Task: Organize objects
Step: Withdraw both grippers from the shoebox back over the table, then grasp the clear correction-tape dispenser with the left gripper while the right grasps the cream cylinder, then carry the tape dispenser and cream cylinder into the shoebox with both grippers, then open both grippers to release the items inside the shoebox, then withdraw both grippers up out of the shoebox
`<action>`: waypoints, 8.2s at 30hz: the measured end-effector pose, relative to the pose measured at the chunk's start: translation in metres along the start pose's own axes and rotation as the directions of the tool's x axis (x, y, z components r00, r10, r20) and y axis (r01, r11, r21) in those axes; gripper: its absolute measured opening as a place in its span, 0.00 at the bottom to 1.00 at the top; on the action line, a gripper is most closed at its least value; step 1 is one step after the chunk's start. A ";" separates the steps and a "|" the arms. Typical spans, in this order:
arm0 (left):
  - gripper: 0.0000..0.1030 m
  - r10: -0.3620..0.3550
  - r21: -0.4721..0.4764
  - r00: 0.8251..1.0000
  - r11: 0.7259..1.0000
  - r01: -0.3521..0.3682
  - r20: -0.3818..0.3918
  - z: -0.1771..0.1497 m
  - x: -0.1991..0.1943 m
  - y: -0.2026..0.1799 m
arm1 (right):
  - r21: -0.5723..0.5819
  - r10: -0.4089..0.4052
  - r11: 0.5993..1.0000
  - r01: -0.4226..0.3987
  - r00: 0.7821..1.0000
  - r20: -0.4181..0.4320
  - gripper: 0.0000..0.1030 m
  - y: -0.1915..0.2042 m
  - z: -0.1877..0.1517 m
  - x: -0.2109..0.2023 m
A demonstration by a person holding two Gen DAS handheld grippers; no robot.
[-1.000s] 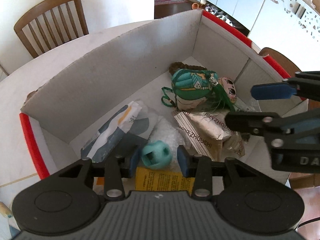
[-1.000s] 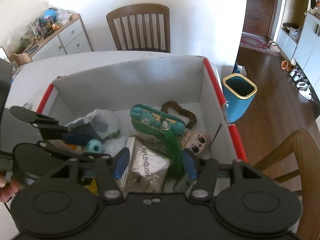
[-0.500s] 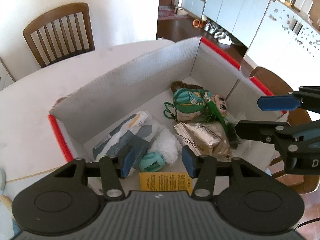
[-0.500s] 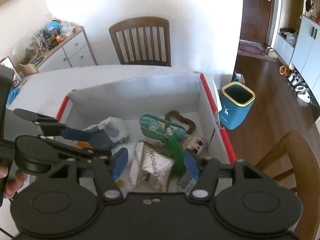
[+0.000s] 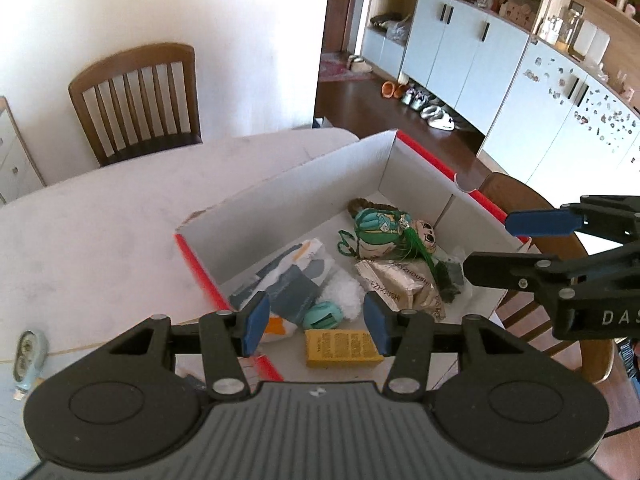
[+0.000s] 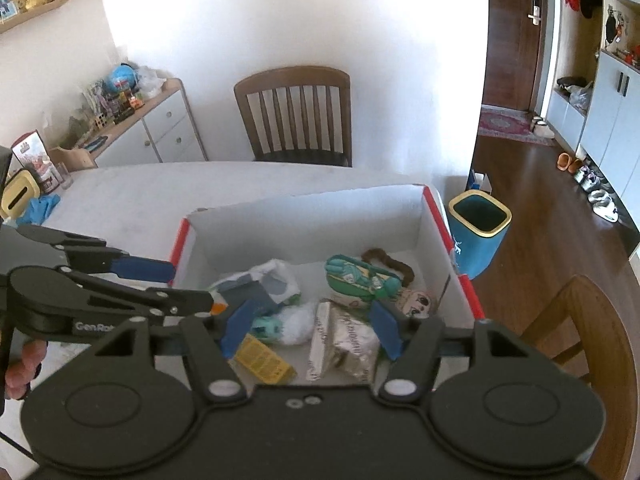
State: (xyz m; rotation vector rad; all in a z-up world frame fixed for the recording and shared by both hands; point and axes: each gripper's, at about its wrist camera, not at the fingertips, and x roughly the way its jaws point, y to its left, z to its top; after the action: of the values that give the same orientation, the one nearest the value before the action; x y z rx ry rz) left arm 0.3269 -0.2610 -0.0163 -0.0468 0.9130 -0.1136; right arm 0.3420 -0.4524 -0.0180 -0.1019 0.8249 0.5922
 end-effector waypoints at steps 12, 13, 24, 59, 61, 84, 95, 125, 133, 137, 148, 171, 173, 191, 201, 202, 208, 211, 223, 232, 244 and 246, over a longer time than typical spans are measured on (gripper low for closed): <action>0.63 -0.034 -0.019 0.996 0.999 0.036 0.081 -0.021 -0.055 0.044 | 0.013 -0.003 1.000 0.003 0.999 0.038 0.78 0.053 -0.008 -0.021; 0.65 -0.040 -0.021 0.996 0.999 0.042 0.081 -0.023 -0.058 0.048 | 0.017 -0.006 1.000 0.005 0.999 0.042 0.80 0.058 -0.008 -0.021; 0.75 -0.051 -0.018 0.994 0.998 0.053 0.095 -0.047 -0.085 0.095 | 0.075 -0.039 0.997 0.034 0.997 0.063 0.92 0.110 -0.018 -0.020; 0.99 0.063 -0.141 0.987 0.989 -0.042 0.148 -0.105 -0.096 0.299 | -0.049 0.012 0.999 -0.011 1.000 0.022 0.99 0.273 0.004 0.061; 0.99 0.075 -0.134 0.988 0.989 -0.057 0.131 -0.110 -0.088 0.309 | -0.059 0.020 0.998 -0.020 1.000 0.009 0.99 0.279 0.005 0.071; 0.99 0.087 -0.132 0.996 0.988 -0.086 0.001 -0.118 0.019 0.350 | -0.267 0.066 0.956 -0.118 0.978 -0.198 0.86 0.323 -0.019 0.205; 0.98 0.073 -0.088 0.997 0.993 -0.072 0.009 -0.111 0.045 0.341 | -0.237 0.088 0.962 -0.137 0.975 -0.206 0.69 0.328 -0.025 0.237; 0.49 0.054 -0.089 0.998 0.995 -0.052 0.016 -0.114 0.032 0.330 | -0.169 0.037 0.983 -0.068 0.983 -0.180 0.14 0.325 -0.025 0.214; 0.49 0.025 -0.120 0.999 0.992 -0.022 0.027 -0.120 0.003 0.316 | -0.050 0.053 0.997 -0.062 0.987 -0.154 0.14 0.303 -0.019 0.181; 0.49 0.009 -0.117 1.000 0.993 -0.006 0.027 -0.121 -0.015 0.300 | -0.011 0.057 0.998 -0.059 0.989 -0.138 0.14 0.297 -0.014 0.158; 0.49 -0.015 -0.090 0.999 0.996 0.019 0.045 -0.114 -0.070 0.243 | 0.036 0.051 0.998 -0.047 0.994 -0.097 0.14 0.274 -0.019 0.087; 0.49 -0.037 -0.003 0.993 0.999 0.038 0.114 -0.065 -0.113 0.086 | 0.068 0.032 0.997 -0.031 0.999 -0.014 0.14 0.157 -0.019 -0.029; 0.49 -0.039 0.005 0.992 0.999 0.039 0.116 -0.060 -0.110 0.072 | 0.070 0.025 0.997 -0.024 1.000 -0.010 0.14 0.144 -0.019 -0.036; 0.49 -0.026 0.061 0.996 0.998 0.021 0.081 -0.013 -0.046 -0.022 | 0.073 -0.072 0.995 0.073 0.997 -0.022 0.14 0.018 -0.004 -0.032; 0.49 0.002 0.094 1.000 0.996 -0.003 0.015 0.005 0.016 -0.046 | 0.073 -0.082 0.993 0.088 0.994 -0.077 0.14 -0.017 0.006 0.020; 0.49 0.003 0.096 1.000 0.995 -0.003 0.003 0.006 0.023 -0.047 | 0.069 -0.082 0.994 0.087 0.993 -0.084 0.14 -0.019 0.006 0.027; 0.49 0.023 0.102 0.997 0.995 -0.015 -0.074 0.008 0.070 -0.049 | 0.086 -0.071 0.993 0.083 0.987 -0.143 0.14 -0.038 0.005 0.063; 0.49 0.026 0.105 0.994 0.994 -0.015 -0.108 0.008 0.086 -0.047 | 0.086 -0.048 0.994 0.062 0.987 -0.155 0.14 -0.042 0.003 0.068; 0.50 0.024 0.107 0.985 0.994 -0.006 -0.168 0.002 0.118 -0.046 | 0.110 -0.012 0.993 0.033 0.983 -0.184 0.16 -0.055 -0.005 0.085; 0.50 0.023 0.106 0.988 0.994 -0.007 -0.152 0.003 0.114 -0.046 | 0.127 -0.013 0.991 0.036 0.984 -0.178 0.20 -0.057 -0.008 0.079; 0.52 -0.005 0.089 0.997 0.996 0.012 -0.078 0.004 0.065 -0.043 | 0.129 0.000 0.991 0.017 0.992 -0.128 0.23 -0.043 -0.010 0.041; 0.54 -0.011 0.082 0.998 0.996 0.016 -0.059 0.003 0.052 -0.041 | 0.129 -0.001 0.991 0.015 0.994 -0.113 0.23 -0.038 -0.010 0.032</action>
State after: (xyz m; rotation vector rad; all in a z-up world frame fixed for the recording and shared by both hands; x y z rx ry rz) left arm 0.3581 -0.3081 -0.0518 0.0274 0.9654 -0.1660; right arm 0.3727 -0.4728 -0.0532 -0.0195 0.9702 0.5272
